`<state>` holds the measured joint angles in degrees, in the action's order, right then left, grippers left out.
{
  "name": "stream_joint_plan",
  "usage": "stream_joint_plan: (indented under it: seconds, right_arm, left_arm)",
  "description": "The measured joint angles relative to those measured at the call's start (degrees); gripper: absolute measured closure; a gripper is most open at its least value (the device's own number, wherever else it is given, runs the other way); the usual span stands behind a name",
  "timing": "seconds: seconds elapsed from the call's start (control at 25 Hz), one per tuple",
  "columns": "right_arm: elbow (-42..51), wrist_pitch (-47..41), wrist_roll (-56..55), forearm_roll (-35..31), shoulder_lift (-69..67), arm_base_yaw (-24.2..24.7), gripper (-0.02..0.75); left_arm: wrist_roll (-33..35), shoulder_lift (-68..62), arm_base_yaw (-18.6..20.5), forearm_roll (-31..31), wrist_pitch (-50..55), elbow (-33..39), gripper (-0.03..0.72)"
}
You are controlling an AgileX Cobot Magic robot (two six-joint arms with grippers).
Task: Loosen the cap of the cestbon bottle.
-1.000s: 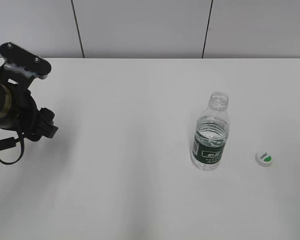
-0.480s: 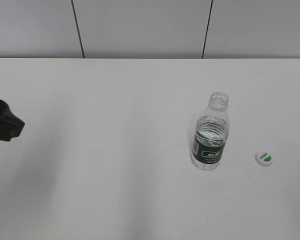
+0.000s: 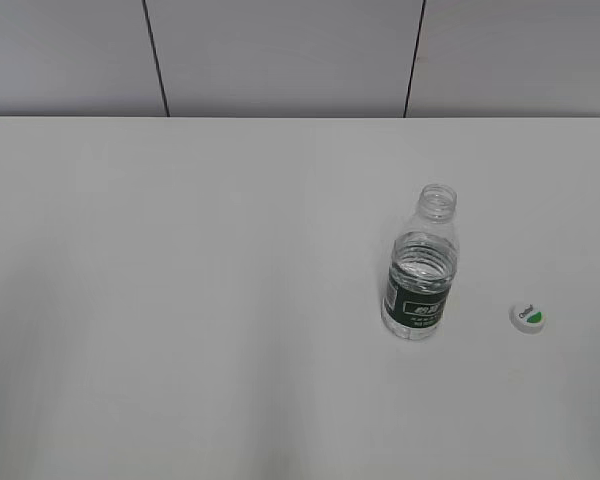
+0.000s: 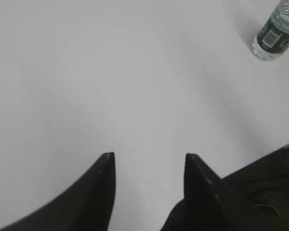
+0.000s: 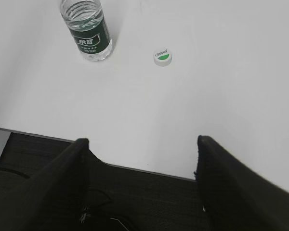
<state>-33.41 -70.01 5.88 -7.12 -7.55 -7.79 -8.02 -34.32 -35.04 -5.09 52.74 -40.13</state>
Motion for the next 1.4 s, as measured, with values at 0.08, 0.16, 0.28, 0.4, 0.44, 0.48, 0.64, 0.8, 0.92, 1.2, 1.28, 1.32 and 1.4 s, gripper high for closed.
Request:
stream_joint_plan:
  seconds: [0.08, 0.16, 0.28, 0.4, 0.44, 0.48, 0.64, 0.8, 0.92, 1.2, 1.28, 1.32, 1.4]
  right_arm:
    - [0.0, 0.0, 0.0, 0.0, 0.0, 0.0, 0.214]
    - [0.0, 0.0, 0.0, 0.0, 0.0, 0.0, 0.214]
    - [0.0, 0.0, 1.4, 0.0, 0.0, 0.0, 0.214]
    - [0.0, 0.0, 3.7, 0.0, 0.0, 0.0, 0.214]
    - [0.0, 0.0, 4.1, 0.0, 0.0, 0.0, 0.214]
    - [0.0, 0.0, 4.5, 0.0, 0.0, 0.0, 0.214]
    - [0.1, 2.4, 5.1, 0.0, 0.0, 0.0, 0.214]
    - [1.9, 5.9, 5.1, 0.0, 0.0, 0.0, 0.214]
    - [3.4, 9.3, 5.1, 0.0, 0.0, 0.0, 0.214]
    - [3.7, 10.3, 5.1, -0.7, 0.0, 0.0, 0.214]
    - [3.8, 10.3, 5.1, -1.5, 0.0, 0.0, 0.214]
    - [3.8, 10.3, 5.1, -1.8, 0.0, 0.0, 0.214]
    - [3.8, 10.4, 5.1, -2.2, 0.0, 0.0, 0.214]
  left_arm:
    - [1.4, 4.5, 0.0, 1.6, 1.8, 2.2, 0.325]
    - [2.4, 9.5, 0.0, 2.0, 3.9, 4.3, 0.325]
    - [2.8, 15.9, 0.0, 2.9, 5.6, 6.5, 0.326]
    - [2.9, 20.9, 0.0, 4.3, 6.0, 7.7, 0.326]
    - [2.9, 22.3, 0.0, 4.6, 5.9, 7.9, 0.326]
    - [2.9, 23.3, 0.0, 4.7, 5.9, 8.0, 0.326]
    - [3.0, 25.0, 0.0, 4.4, 5.9, 8.0, 0.326]
    - [3.0, 25.0, 0.0, 4.5, 5.9, 8.0, 0.326]
    - [3.0, 25.0, 0.0, 4.5, 5.9, 8.0, 0.326]
    - [3.0, 25.0, 0.0, 4.5, 5.9, 8.0, 0.326]
    - [3.0, 25.0, 0.0, 5.1, 5.9, 8.0, 0.326]
    - [3.0, 25.0, 0.0, 4.5, 5.9, 8.0, 0.326]
    - [3.1, 25.0, 0.0, 5.1, 5.9, 8.0, 0.326]
